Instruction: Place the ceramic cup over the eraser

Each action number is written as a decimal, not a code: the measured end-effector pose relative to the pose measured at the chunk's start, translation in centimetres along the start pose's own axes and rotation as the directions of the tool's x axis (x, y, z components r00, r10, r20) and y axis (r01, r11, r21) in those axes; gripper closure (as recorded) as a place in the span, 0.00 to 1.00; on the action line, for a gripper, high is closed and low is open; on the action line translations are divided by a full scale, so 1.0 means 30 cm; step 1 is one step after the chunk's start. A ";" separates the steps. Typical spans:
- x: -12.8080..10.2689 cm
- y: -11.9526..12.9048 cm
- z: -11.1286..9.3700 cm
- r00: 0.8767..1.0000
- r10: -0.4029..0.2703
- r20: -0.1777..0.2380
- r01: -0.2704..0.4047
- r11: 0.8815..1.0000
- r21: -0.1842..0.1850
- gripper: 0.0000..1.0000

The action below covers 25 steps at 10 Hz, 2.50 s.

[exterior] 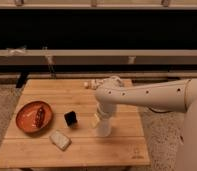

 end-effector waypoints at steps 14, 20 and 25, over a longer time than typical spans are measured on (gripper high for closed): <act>-0.056 -0.017 -0.064 0.999 0.023 -0.027 -0.023 1.000 -0.001 1.00; -0.225 0.179 -0.383 0.980 -0.167 0.107 0.168 0.986 -0.001 1.00; -0.301 0.335 -0.458 0.931 -0.319 0.177 0.326 0.945 -0.015 1.00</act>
